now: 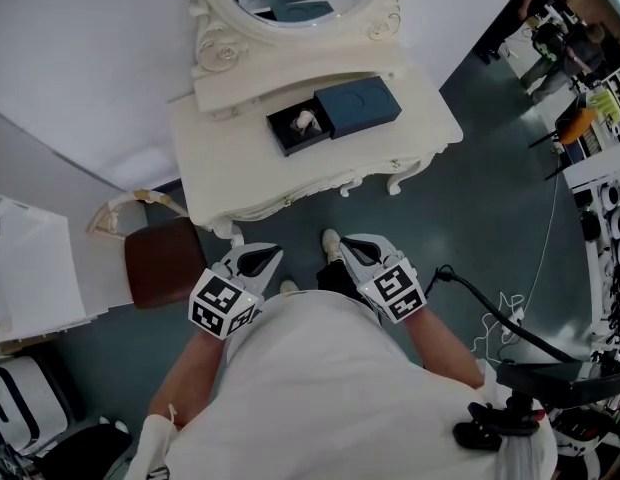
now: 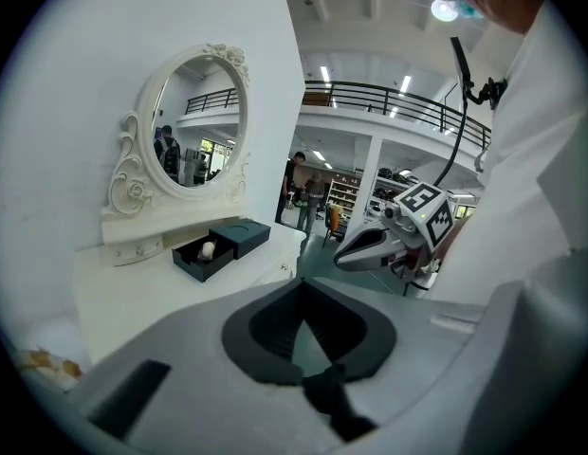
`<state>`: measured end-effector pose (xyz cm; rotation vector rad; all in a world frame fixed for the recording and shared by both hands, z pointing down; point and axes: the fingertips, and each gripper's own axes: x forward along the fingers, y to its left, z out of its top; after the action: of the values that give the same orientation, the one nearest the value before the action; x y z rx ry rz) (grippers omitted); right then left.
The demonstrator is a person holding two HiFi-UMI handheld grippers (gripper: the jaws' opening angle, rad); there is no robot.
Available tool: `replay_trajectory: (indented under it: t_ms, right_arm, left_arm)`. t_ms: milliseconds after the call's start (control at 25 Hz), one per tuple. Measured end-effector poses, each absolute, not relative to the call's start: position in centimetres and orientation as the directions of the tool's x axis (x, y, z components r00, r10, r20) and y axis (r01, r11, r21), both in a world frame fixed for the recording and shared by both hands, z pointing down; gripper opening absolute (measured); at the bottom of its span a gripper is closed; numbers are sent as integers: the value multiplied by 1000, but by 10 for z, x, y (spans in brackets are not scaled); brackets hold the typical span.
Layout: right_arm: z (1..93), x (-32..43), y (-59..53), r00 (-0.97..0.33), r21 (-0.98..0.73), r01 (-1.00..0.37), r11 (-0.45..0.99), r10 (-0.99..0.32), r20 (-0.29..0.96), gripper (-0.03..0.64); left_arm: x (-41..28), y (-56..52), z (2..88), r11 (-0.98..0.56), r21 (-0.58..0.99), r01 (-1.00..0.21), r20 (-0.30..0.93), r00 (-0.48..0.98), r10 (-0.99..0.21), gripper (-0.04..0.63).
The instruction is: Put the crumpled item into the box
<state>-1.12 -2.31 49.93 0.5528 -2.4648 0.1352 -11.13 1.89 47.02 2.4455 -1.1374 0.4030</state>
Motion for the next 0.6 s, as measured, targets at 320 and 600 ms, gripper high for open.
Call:
replay_trajectory:
  t_ms: [320, 600]
  right_arm:
    - [501, -23, -22, -733, 34, -408, 912, -350, 583, 0]
    - [501, -36, -28, -739, 37, -382, 923, -330, 587, 0]
  left_arm:
    - [-119, 22, 473, -580, 255, -774, 421, 629, -654, 2]
    - [-129, 20, 474, -559, 267, -785, 426, 617, -662, 2]
